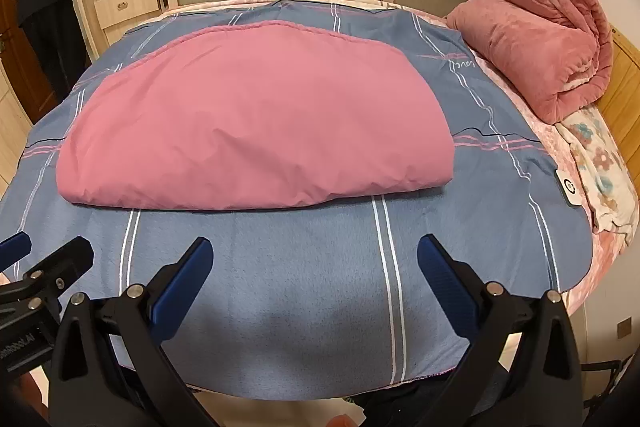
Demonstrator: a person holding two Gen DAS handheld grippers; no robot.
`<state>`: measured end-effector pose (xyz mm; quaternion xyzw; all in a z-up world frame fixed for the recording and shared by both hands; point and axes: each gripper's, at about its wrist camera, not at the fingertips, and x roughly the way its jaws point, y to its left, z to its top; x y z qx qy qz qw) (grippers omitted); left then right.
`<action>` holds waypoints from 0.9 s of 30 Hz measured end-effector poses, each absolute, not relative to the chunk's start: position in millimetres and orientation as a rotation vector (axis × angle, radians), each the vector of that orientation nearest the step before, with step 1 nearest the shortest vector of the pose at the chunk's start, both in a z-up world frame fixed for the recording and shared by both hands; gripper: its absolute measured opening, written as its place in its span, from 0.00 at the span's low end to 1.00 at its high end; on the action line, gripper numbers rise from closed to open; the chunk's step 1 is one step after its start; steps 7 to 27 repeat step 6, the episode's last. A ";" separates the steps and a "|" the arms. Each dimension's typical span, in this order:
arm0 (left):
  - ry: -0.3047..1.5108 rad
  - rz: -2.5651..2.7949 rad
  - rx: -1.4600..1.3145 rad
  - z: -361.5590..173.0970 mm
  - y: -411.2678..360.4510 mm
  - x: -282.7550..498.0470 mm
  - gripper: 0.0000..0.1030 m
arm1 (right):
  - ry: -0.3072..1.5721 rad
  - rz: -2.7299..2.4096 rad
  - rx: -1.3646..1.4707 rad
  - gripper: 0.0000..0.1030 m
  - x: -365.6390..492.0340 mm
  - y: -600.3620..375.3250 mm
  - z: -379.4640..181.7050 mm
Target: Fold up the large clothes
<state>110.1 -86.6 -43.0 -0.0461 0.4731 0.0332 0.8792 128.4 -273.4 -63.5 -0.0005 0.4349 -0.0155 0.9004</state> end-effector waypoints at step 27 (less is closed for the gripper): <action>0.968 0.068 -0.087 -48.1 -87.5 112.2 0.98 | 0.909 -0.039 0.013 0.99 133.9 -282.2 -73.9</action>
